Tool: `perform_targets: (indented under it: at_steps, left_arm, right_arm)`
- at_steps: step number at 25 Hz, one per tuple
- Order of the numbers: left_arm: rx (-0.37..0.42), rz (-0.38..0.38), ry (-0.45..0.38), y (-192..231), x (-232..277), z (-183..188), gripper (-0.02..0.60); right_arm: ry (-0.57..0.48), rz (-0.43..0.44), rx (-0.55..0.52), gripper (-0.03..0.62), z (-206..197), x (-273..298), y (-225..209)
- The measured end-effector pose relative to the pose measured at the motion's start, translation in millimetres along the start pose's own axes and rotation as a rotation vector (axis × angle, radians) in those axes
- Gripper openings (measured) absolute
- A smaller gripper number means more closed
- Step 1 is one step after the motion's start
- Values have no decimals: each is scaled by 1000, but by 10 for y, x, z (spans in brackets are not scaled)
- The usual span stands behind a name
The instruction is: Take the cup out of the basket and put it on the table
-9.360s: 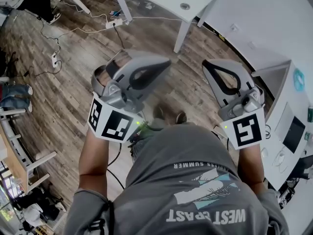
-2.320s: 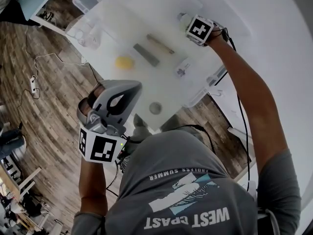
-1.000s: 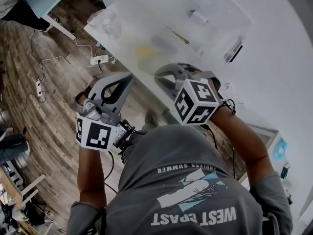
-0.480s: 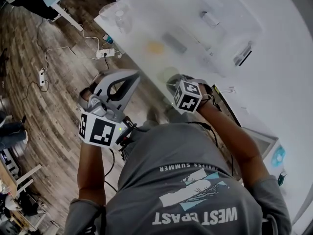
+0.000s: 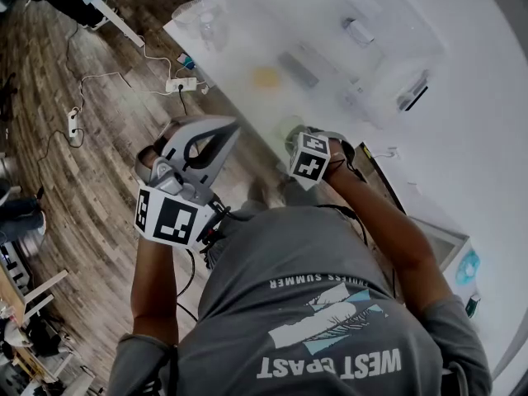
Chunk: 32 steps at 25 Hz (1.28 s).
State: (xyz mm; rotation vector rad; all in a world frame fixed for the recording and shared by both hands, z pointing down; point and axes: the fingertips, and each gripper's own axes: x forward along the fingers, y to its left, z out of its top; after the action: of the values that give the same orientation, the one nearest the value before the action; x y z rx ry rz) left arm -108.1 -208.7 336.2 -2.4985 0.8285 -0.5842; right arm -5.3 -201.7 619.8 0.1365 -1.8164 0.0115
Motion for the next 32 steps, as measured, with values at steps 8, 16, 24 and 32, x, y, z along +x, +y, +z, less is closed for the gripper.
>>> perform_targets:
  at_steps: [8,16,24,32]
  left_arm:
    - [0,-1,9,-73,-43,25,8]
    - [3,-9,12,-142,-56,61,8]
    - [15,-14,-13,-180,-56,155,8]
    - [20,-34,-97,-173,-50,409,8]
  right_arm:
    - [54,-2,9,31,-154,106,-18]
    - [14,-12,17,48,-91,1,-29]
    - [-91,-106,65,48,24,-459,-91]
    - [-581,-343,27,12,695,-1905,-78]
